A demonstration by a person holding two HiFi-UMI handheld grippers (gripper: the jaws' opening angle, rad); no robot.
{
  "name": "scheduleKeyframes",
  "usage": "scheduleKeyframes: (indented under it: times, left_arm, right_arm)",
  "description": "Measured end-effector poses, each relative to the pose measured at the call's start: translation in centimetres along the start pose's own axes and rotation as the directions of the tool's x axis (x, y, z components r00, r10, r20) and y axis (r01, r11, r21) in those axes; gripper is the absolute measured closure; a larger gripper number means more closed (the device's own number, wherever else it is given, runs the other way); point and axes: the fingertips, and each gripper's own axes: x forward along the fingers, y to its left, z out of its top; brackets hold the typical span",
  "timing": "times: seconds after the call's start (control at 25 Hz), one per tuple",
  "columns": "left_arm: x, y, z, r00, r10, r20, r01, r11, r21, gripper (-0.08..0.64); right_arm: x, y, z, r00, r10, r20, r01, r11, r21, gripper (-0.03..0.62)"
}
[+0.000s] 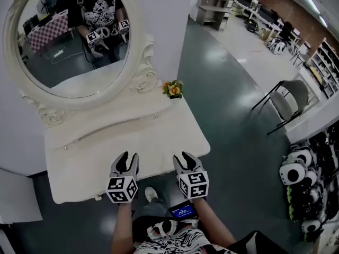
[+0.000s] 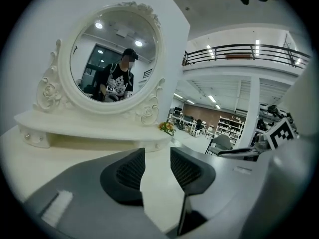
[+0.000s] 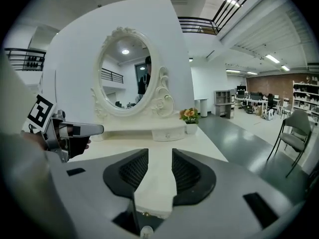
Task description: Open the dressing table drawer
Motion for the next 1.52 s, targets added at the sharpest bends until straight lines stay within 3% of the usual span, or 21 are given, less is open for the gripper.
scheduleKeyframes:
  times: [0.24, 0.56, 1.52]
  left_arm:
    - [7.4, 4.3, 1.8, 0.998, -0.053, -0.046, 0.054, 0.998, 0.015, 0.411]
    - [13.2, 6.3, 1.4, 0.992, -0.082, -0.099, 0.084, 0.996, 0.010, 0.407]
    - [20.6, 7.6, -3.4, 0.975, -0.027, -0.219, 0.027, 1.000, -0.004, 0.411]
  right_arm:
    - [8.3, -0.7, 3.4, 0.999, -0.031, -0.023, 0.031, 1.000, -0.008, 0.445]
    - [14.5, -1.6, 5.7, 0.998, -0.051, -0.046, 0.049, 0.998, -0.041, 0.443]
    - [25.3, -3.2, 2.6, 0.984, 0.049, -0.170, -0.061, 0.996, -0.067, 0.431]
